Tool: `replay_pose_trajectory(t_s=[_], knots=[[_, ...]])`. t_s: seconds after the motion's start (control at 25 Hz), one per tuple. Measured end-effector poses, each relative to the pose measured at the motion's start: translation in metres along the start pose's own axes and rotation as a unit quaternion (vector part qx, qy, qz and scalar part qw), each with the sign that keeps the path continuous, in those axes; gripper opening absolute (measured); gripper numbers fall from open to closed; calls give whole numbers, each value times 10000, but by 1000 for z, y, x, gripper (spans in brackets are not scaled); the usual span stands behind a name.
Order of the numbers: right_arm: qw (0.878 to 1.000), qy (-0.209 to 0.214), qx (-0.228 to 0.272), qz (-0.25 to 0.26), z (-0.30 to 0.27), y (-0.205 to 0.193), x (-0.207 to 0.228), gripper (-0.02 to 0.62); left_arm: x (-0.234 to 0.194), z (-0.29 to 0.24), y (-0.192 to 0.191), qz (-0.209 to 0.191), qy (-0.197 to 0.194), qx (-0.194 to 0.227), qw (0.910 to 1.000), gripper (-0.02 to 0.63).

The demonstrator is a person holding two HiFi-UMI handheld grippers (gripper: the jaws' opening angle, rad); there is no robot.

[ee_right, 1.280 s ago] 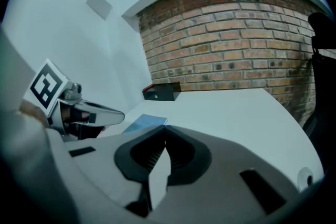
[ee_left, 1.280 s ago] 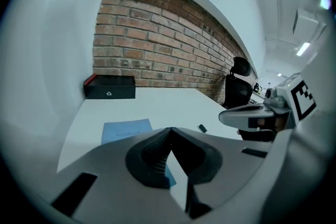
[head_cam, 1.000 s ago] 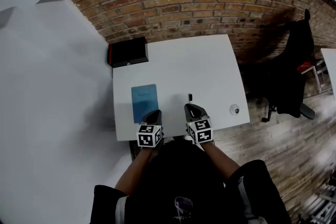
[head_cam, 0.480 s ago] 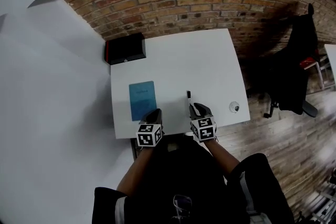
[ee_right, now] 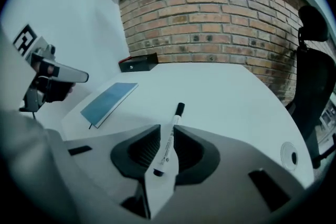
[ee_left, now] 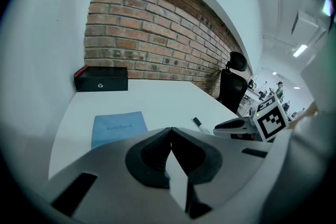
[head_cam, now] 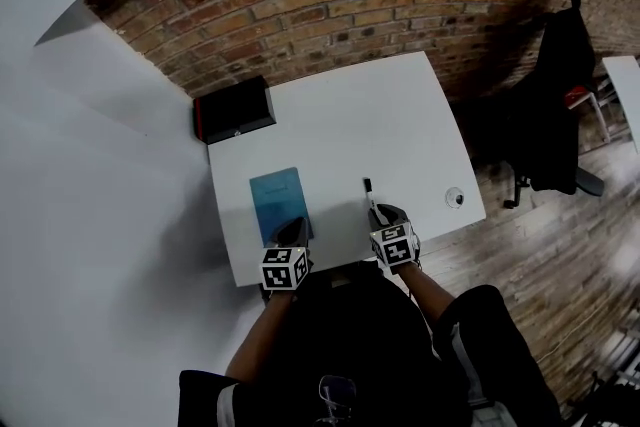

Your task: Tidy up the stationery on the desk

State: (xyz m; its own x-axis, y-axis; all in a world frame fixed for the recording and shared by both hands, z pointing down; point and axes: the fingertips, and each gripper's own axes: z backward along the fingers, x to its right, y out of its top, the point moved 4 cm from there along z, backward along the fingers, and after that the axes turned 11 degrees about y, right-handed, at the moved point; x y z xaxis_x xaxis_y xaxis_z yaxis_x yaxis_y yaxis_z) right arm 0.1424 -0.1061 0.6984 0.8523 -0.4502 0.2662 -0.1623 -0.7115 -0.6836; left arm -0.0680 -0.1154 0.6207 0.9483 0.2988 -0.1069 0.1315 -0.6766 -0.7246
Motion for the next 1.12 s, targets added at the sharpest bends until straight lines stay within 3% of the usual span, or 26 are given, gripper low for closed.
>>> replay_pose_trajectory(t_s=[0.44, 0.56, 0.76, 1.12], knots=[[9962, -537, -669, -180, -20, -12, -1, 74, -33, -2, -1, 62, -162, 7, 9998, 15], [9953, -687, -639, -240, -24, -15, 5, 74, -40, -2, -3, 114, -152, -5, 9998, 15], [9908, -786, -590, -925, -23, -18, 8, 74, -49, -2, -7, 185, -143, -38, 9997, 15], [9883, -854, -309, -1222, -15, 1, 11, 72, -56, -2, -4, 254, -139, 30, 9996, 15]])
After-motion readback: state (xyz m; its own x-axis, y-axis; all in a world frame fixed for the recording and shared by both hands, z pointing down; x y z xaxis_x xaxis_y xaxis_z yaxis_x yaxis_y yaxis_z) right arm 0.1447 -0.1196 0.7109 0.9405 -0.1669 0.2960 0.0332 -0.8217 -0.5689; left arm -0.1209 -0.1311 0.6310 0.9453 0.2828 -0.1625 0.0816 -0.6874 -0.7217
